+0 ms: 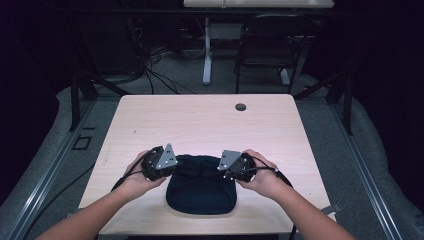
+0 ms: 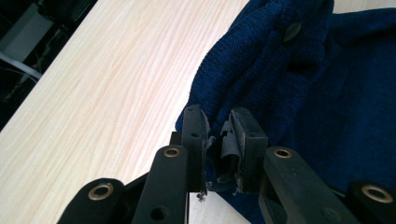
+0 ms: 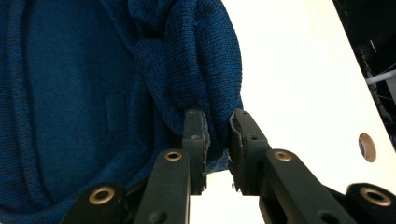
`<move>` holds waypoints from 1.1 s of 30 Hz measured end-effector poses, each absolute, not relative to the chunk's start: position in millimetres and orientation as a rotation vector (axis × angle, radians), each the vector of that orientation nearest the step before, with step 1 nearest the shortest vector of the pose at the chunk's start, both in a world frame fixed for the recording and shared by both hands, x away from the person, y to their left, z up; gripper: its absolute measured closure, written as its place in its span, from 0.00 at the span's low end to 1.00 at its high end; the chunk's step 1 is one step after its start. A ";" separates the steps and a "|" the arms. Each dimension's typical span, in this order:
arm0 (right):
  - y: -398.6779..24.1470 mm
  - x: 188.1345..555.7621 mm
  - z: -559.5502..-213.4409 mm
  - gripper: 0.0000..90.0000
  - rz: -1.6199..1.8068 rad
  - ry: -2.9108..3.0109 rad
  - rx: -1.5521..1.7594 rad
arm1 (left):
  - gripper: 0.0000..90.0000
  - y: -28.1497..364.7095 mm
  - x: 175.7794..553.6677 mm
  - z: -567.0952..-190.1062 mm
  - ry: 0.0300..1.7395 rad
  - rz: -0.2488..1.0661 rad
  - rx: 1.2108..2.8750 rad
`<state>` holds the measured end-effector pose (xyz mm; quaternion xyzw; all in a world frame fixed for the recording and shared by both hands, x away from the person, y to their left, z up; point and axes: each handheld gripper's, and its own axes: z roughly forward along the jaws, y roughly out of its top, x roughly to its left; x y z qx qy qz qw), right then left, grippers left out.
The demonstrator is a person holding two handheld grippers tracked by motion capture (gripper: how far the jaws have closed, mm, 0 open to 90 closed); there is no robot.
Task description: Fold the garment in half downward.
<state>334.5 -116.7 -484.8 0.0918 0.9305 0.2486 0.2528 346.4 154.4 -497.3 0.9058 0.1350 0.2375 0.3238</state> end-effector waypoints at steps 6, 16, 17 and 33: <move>-117.8 329.2 -486.5 0.86 0.683 2.553 0.262 | 0.86 156.1 340.9 -500.9 0.355 0.601 2.370; -118.9 321.4 -488.7 0.85 0.675 2.571 0.257 | 0.86 157.0 333.0 -503.2 0.336 0.600 2.367; -118.7 320.0 -489.0 0.85 0.687 2.564 0.267 | 0.86 157.4 332.1 -503.3 0.335 0.590 2.373; -118.6 306.1 -500.5 0.84 0.729 2.588 0.301 | 0.85 159.1 320.4 -513.4 0.324 0.556 2.387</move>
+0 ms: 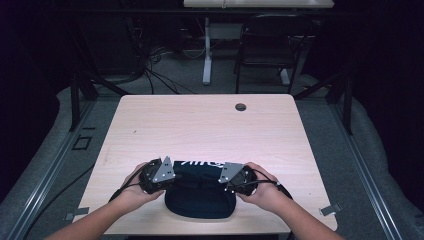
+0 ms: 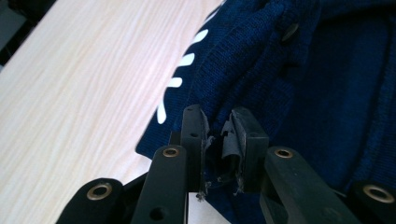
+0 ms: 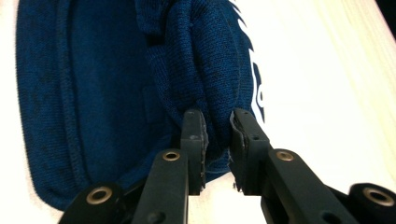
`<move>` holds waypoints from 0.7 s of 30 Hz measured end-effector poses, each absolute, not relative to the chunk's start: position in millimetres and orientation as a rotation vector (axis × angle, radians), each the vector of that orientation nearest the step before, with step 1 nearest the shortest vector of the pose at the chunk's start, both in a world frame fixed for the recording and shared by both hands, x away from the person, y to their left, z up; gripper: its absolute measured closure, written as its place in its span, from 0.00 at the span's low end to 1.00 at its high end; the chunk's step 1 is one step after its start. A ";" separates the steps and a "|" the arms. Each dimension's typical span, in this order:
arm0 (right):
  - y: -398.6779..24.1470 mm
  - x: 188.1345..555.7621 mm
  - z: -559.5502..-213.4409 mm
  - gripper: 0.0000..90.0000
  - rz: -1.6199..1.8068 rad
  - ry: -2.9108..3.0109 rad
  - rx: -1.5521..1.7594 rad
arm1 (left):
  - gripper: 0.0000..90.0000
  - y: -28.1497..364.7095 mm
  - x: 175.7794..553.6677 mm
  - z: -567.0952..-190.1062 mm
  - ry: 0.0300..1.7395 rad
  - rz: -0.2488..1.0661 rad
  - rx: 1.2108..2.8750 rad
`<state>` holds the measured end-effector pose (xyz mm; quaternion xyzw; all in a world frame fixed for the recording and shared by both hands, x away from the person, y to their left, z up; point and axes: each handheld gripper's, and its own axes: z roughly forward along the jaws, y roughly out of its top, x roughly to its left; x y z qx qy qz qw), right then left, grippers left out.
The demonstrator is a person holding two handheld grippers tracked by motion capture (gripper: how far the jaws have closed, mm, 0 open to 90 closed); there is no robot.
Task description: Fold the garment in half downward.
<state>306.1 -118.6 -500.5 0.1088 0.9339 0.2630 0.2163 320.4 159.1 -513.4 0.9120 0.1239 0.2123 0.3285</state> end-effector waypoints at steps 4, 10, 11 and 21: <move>-119.5 303.1 -503.2 0.84 0.710 2.598 0.290 | 0.85 159.3 317.2 -519.4 0.326 0.528 2.394; -119.1 297.7 -508.9 0.84 0.733 2.600 0.297 | 0.85 161.8 313.7 -525.4 0.340 0.492 2.396; -118.7 296.9 -510.6 0.84 0.738 2.603 0.299 | 0.85 162.0 313.0 -526.7 0.340 0.495 2.394; -115.5 288.9 -519.2 0.82 0.742 2.624 0.302 | 0.82 166.5 306.8 -535.2 0.352 0.449 2.394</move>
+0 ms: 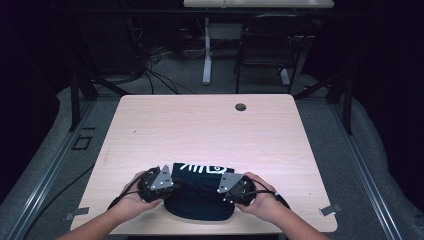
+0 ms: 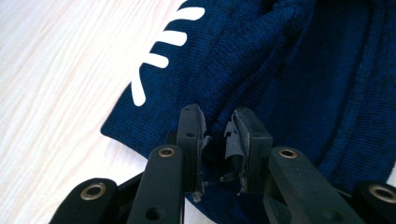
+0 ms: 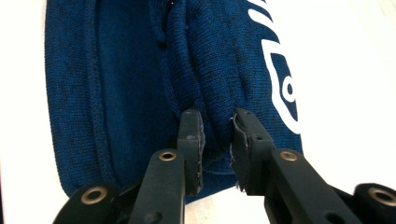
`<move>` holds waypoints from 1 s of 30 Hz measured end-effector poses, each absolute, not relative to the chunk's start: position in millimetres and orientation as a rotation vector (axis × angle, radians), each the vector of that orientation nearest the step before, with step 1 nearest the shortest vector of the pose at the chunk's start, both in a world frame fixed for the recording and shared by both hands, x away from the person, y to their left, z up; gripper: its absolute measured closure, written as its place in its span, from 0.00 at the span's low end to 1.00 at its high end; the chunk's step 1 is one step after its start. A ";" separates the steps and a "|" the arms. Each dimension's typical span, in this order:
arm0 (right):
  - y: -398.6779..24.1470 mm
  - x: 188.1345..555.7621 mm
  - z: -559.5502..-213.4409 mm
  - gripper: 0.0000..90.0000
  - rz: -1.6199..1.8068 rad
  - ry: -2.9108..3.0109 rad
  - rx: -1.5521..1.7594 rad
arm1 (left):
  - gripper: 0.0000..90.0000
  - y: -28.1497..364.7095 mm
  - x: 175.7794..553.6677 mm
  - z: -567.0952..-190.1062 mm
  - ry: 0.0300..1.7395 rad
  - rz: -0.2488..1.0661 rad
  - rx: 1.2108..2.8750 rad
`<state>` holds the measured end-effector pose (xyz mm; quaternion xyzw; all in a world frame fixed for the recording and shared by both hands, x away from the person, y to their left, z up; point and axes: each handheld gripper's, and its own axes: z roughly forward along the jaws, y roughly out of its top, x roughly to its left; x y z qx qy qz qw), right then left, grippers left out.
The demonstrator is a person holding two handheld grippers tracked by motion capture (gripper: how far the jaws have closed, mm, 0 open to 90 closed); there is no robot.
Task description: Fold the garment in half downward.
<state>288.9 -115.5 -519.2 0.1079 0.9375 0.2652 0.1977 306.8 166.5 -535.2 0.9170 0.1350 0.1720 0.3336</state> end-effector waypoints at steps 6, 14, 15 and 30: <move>-115.0 283.8 -524.6 0.78 0.766 2.631 0.321 | 0.77 170.5 301.3 -540.7 0.361 0.426 2.396; -118.7 270.6 -526.9 0.71 0.843 2.633 0.348 | 0.70 180.7 292.3 -545.3 0.385 0.381 2.377; -119.0 268.5 -527.4 0.70 0.848 2.634 0.358 | 0.70 182.3 288.8 -546.4 0.380 0.371 2.381; -120.7 247.6 -548.9 0.76 0.897 2.696 0.397 | 0.74 184.4 274.3 -560.6 0.385 0.298 2.417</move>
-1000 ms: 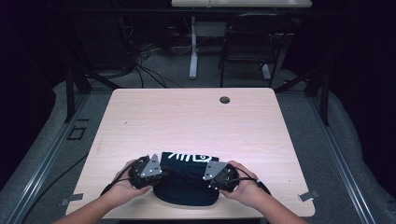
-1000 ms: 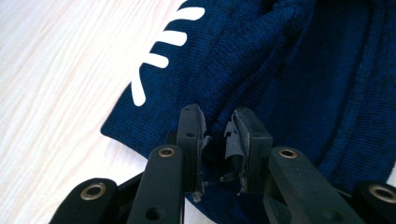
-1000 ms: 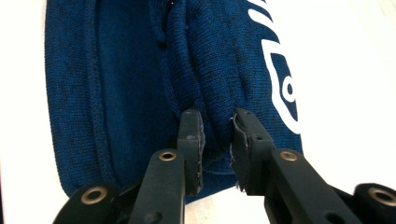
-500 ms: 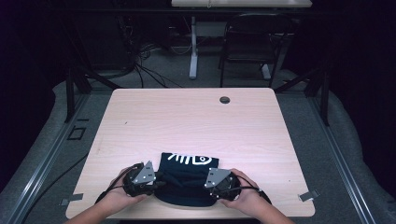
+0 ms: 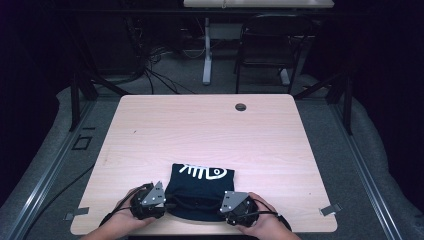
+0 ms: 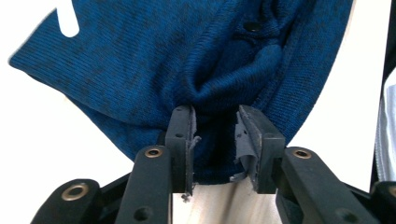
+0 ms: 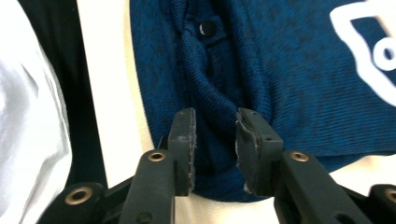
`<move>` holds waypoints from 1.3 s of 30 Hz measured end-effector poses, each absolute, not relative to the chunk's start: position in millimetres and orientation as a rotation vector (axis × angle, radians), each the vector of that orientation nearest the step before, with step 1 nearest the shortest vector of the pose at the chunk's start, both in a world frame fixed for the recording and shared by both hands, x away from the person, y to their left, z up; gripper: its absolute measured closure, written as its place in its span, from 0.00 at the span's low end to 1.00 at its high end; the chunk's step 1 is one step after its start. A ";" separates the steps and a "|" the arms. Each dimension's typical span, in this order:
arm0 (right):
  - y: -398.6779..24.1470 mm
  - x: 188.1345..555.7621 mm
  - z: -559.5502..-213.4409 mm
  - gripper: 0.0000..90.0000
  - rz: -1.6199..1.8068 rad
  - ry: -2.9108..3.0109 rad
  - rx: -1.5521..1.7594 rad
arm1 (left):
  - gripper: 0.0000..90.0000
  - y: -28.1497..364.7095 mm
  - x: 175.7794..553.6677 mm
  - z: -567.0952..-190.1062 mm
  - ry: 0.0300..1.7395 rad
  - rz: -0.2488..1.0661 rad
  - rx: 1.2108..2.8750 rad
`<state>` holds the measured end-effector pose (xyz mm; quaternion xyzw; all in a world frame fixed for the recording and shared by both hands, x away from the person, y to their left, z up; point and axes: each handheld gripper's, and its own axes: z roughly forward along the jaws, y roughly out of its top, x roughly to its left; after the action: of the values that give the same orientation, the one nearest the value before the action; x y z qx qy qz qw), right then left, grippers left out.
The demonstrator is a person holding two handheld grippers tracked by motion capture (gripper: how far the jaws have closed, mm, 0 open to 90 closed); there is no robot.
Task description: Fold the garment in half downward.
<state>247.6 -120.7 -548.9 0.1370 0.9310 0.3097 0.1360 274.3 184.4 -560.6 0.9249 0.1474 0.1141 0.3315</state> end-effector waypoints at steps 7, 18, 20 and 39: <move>-123.0 251.8 -562.1 0.80 0.886 2.708 0.429 | 0.77 180.9 278.3 -565.0 0.420 0.291 2.414; -130.8 266.5 -562.7 0.80 0.881 2.663 0.501 | 0.78 170.7 294.8 -567.8 0.491 0.315 2.373; -132.4 269.9 -562.3 0.80 0.881 2.659 0.511 | 0.77 167.9 298.1 -567.7 0.494 0.322 2.375; -137.4 309.8 -562.0 0.79 0.869 2.617 0.623 | 0.76 160.3 337.8 -570.8 0.619 0.327 2.308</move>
<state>309.8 -137.4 -562.0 0.2178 0.9143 0.3037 0.1563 337.8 160.3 -570.8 0.8940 0.2398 0.1267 0.3568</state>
